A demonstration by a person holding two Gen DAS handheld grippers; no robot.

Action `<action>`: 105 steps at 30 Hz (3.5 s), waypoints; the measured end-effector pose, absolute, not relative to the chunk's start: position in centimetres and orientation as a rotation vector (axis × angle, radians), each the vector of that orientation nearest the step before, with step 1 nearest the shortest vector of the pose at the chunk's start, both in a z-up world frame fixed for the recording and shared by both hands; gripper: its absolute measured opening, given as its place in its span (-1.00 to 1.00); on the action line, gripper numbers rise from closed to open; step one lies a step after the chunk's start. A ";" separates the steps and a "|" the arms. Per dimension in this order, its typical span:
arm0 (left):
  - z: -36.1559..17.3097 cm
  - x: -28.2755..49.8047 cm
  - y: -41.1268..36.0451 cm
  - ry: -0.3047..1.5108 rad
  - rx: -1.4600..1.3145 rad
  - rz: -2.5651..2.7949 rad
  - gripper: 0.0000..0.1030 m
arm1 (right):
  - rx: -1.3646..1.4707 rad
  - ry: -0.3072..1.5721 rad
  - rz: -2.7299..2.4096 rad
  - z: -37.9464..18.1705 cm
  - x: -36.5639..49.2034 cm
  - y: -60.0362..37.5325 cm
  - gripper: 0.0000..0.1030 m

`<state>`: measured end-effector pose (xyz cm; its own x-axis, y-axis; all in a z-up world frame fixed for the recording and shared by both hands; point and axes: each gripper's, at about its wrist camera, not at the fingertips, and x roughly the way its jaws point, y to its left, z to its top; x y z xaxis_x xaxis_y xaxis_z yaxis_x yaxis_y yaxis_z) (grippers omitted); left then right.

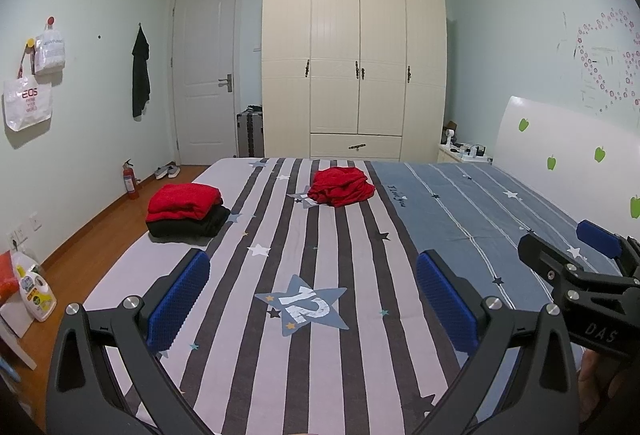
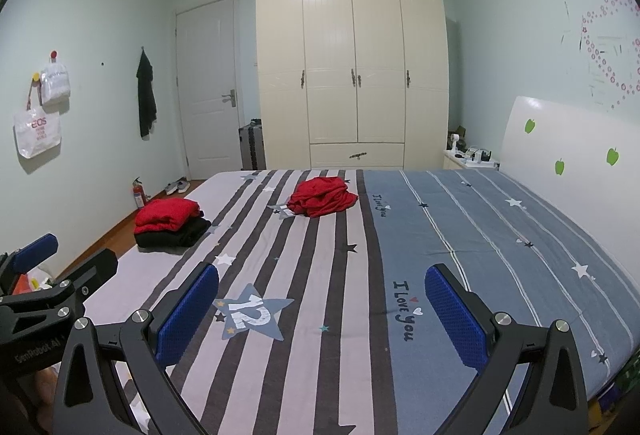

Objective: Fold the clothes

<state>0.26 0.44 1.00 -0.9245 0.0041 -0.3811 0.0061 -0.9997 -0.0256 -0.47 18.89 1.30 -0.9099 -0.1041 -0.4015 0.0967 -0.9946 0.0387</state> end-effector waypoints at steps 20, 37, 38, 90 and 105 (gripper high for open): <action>0.9 0.3 0.4 0.045 0.611 -3.081 0.98 | 0.625 -0.033 -2.970 1.3 -0.5 19.1 0.98; -2.9 -2.2 -0.1 0.034 0.680 -3.092 0.98 | 0.645 -0.038 -2.979 -1.6 -2.3 19.8 0.98; -3.8 -2.9 -0.1 0.022 0.698 -3.089 0.98 | 0.648 -0.037 -2.984 -2.2 -2.8 19.8 0.98; -25.2 -67.9 0.2 -0.112 1.290 -3.000 0.98 | 1.315 -0.201 -2.892 -23.8 -64.6 18.4 0.98; -30.0 -86.9 3.8 -0.261 1.525 -3.007 0.20 | 1.319 -0.285 -2.729 -28.5 -84.5 17.5 0.86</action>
